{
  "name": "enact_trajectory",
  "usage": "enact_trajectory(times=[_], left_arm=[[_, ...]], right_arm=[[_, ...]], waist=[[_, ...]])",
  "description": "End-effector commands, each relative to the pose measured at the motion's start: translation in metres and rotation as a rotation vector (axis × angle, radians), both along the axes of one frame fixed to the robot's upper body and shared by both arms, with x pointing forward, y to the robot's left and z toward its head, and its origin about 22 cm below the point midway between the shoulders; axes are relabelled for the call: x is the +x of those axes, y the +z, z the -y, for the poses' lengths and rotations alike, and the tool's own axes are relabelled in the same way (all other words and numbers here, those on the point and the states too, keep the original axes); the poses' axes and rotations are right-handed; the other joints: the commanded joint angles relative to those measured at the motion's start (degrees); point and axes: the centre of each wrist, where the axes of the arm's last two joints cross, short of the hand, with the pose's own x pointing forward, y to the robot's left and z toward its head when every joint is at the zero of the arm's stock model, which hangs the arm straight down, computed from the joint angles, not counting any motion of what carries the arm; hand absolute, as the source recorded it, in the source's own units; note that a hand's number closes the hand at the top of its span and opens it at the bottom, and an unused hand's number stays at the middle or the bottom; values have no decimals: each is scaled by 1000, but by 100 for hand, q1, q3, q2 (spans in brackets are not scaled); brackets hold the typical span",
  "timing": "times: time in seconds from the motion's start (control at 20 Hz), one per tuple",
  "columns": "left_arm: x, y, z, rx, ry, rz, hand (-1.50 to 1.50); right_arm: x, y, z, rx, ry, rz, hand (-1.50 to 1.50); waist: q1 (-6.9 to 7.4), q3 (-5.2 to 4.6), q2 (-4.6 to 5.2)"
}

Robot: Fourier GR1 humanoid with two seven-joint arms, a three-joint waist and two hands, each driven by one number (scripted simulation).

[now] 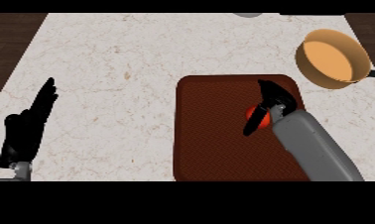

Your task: Pick the tomato from the tray and place it in the pot

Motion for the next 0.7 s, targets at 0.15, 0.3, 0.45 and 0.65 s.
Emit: enact_trajectory(times=[0.15, 0.3, 0.45, 0.65], left_arm=[[0, 16, 4, -11, -12, -10, 0], [-6, 9, 5, -7, 3, -6, 0], [-24, 0, 10, 11, 5, 14, 0], [3, 2, -13, -13, -10, -13, 0]], right_arm=[[13, -19, 0, -35, -33, -53, -150], [-5, -33, 6, -7, 7, -90, -150], [-1, -37, 10, -21, 69, -36, 150], [17, -25, 7, -28, 85, -14, 150]], waist=[[20, 1, 4], [1, 0, -2], [34, 2, -2], [8, 0, 9]])
